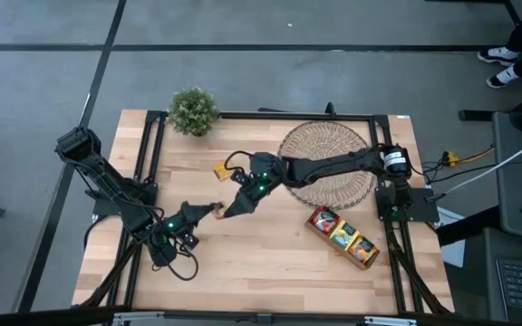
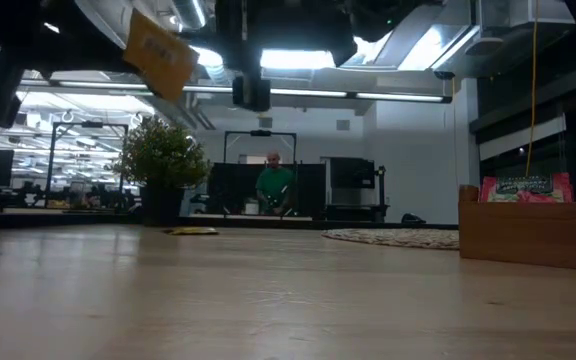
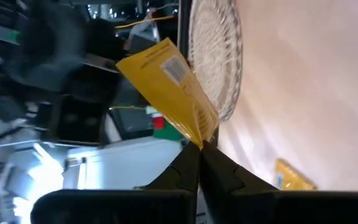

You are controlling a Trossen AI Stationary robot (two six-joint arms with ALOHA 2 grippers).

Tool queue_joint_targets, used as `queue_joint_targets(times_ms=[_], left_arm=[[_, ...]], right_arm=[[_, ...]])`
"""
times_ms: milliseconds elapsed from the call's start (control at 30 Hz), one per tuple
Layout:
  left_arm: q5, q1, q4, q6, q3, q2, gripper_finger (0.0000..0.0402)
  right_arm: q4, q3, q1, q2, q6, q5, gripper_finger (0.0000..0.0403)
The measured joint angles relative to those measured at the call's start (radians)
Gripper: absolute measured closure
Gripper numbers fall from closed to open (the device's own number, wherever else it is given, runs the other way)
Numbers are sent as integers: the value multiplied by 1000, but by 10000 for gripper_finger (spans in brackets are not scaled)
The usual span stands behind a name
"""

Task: Pick & Place Tea
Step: Put the top orange tea bag into the right slot of the wooden organizer

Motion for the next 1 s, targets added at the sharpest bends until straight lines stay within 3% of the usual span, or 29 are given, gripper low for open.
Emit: queue_joint_targets(times_ms=[633,1000], left_arm=[[-191,0,20,256,0,0,398],[-187,6,105,287,0,0,398]], right_arm=[[-146,0,-78,0,-21,-21,263],[-108,0,-80,0,1,-27,264]])
